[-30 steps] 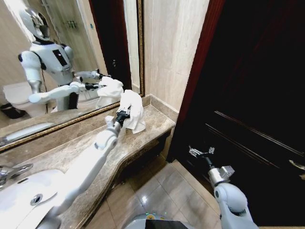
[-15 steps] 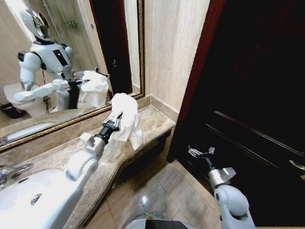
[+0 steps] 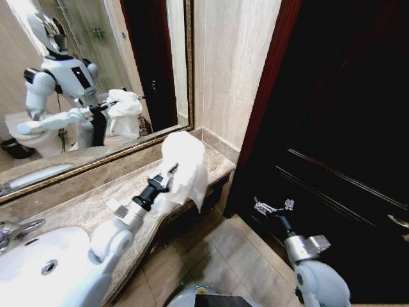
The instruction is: Discard the used towel into the hamper.
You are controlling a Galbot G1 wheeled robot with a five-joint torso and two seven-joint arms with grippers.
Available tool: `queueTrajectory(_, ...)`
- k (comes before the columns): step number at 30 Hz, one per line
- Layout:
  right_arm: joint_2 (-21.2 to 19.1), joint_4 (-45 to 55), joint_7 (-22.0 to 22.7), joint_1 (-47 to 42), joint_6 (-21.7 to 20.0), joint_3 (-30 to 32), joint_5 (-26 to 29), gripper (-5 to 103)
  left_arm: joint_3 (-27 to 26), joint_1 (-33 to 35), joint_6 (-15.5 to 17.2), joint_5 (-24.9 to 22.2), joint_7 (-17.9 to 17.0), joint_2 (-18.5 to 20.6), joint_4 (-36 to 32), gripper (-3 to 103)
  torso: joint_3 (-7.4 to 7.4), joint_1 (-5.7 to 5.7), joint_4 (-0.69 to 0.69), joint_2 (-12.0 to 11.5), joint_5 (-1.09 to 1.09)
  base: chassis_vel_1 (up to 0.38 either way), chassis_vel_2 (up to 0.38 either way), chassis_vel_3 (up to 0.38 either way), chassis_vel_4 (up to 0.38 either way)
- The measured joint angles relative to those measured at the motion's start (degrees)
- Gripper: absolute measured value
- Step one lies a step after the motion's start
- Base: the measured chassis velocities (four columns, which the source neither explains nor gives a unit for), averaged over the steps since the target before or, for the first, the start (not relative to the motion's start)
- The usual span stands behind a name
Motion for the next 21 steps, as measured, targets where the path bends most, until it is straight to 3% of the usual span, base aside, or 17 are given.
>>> queueTrajectory(4,-0.1,2.7,1.0,-1.3,-1.4,0.6,0.7,100,1.5,0.2,-0.9,0.7,2.6,-1.3,2.2,10,0.00,0.00,0.01,0.0,0.01,0.000,0.000,0.000,0.000)
queueTrajectory(7,-0.4,5.4,2.9,-2.3,-3.3,0.9,1.1,100,3.7,0.1,-3.4,1.0,5.1,-1.2,4.9,10,0.01,0.01,0.01,0.0,0.00,0.000,0.000,0.000,0.000)
queueTrajectory(11,-2.4,6.7,4.1,-2.5,-5.3,1.1,2.0,100,5.2,-1.7,-3.3,1.1,5.7,-0.7,6.8,10,0.00,0.00,0.02,0.0,0.00,0.000,0.000,0.000,0.000)
queueTrajectory(13,-3.2,6.7,4.2,-2.2,-5.6,1.1,2.2,100,5.9,-2.9,-2.7,1.6,5.1,-0.6,7.4,10,0.01,0.00,0.01,0.0,0.00,0.000,0.000,0.000,0.000)
queueTrajectory(21,-4.8,5.2,4.3,0.7,-6.7,0.0,2.8,100,5.9,-3.2,3.1,3.0,-4.6,2.5,3.9,10,0.01,0.02,0.01,0.0,-0.02,0.000,0.000,0.000,0.000)
